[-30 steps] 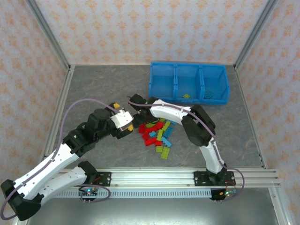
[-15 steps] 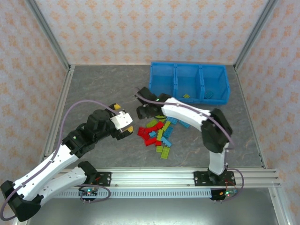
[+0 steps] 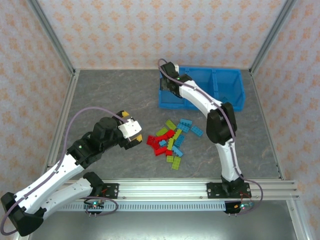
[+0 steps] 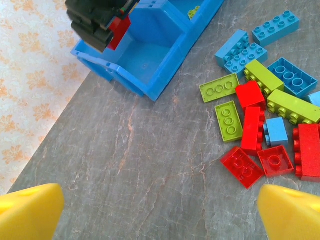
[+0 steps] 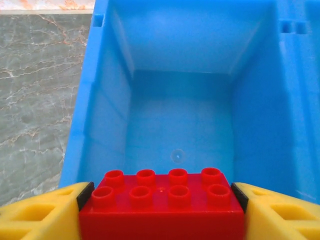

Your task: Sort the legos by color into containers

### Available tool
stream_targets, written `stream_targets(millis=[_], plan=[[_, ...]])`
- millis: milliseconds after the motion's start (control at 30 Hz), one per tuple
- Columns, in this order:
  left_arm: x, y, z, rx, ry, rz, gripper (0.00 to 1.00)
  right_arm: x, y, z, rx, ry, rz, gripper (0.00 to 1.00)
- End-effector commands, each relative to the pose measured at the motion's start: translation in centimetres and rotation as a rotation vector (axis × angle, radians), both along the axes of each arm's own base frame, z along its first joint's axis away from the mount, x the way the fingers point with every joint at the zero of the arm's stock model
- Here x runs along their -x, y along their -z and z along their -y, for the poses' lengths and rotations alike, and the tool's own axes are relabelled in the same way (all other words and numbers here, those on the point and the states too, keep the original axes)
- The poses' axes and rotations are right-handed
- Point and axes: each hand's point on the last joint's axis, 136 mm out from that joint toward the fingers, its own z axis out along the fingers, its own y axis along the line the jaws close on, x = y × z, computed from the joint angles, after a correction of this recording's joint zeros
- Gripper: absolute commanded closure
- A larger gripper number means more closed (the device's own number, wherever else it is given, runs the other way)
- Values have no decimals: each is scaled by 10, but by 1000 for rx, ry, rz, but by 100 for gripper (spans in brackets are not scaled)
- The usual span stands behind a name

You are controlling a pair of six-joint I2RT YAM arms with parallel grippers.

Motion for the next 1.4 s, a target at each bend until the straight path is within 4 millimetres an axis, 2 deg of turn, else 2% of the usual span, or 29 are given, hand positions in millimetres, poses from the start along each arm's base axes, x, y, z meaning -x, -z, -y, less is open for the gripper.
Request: stream_targets(millis=[0, 100, 200, 300, 367, 467, 500, 567, 633, 700, 767, 833, 933, 1133, 1267, 1367], plan=[[-4, -1, -1, 6, -13, 19, 0, 3, -36, 0, 15, -15, 13, 23], [-4, -1, 0, 8, -9, 18, 0, 16, -60, 10, 4, -1, 28, 20], [-3, -1, 2, 16, 3, 13, 0, 45, -78, 31, -17, 27, 50, 20], [-2, -2, 6, 29, 20, 0, 0, 89, -90, 60, -53, 52, 74, 20], [0, -2, 9, 31, 35, -14, 0, 125, -87, 89, -58, 94, 92, 19], [0, 0, 10, 29, 41, -20, 0, 174, -69, 130, -56, 158, 110, 17], [0, 1, 10, 26, 43, -21, 0, 189, -52, 136, -54, 149, 87, 15], [0, 2, 13, 30, 51, -27, 0, 213, -10, 129, -91, 49, 16, 12], [-1, 3, 16, 32, 61, -35, 0, 231, 18, 128, -94, -1, -63, 12], [-1, 8, 18, 28, 66, -54, 0, 238, 40, 136, -11, 1, -146, 12], [-1, 11, 17, 18, 64, -64, 0, 239, 54, 138, 61, -37, -191, 11], [-2, 11, 16, 16, 58, -60, 0, 234, 66, 131, 85, -89, -242, 11], [-2, 12, 15, 12, 52, -57, 0, 222, 81, 133, 147, -78, -311, 11], [-4, 12, 11, 2, 34, -45, 0, 217, 115, 125, 68, -42, -438, 17], [-3, 13, 12, 2, 38, -50, 0, 221, 127, 128, 8, -5, -488, 27], [-3, 12, 12, 3, 38, -49, 0, 226, 133, 131, -28, 15, -527, 30]])
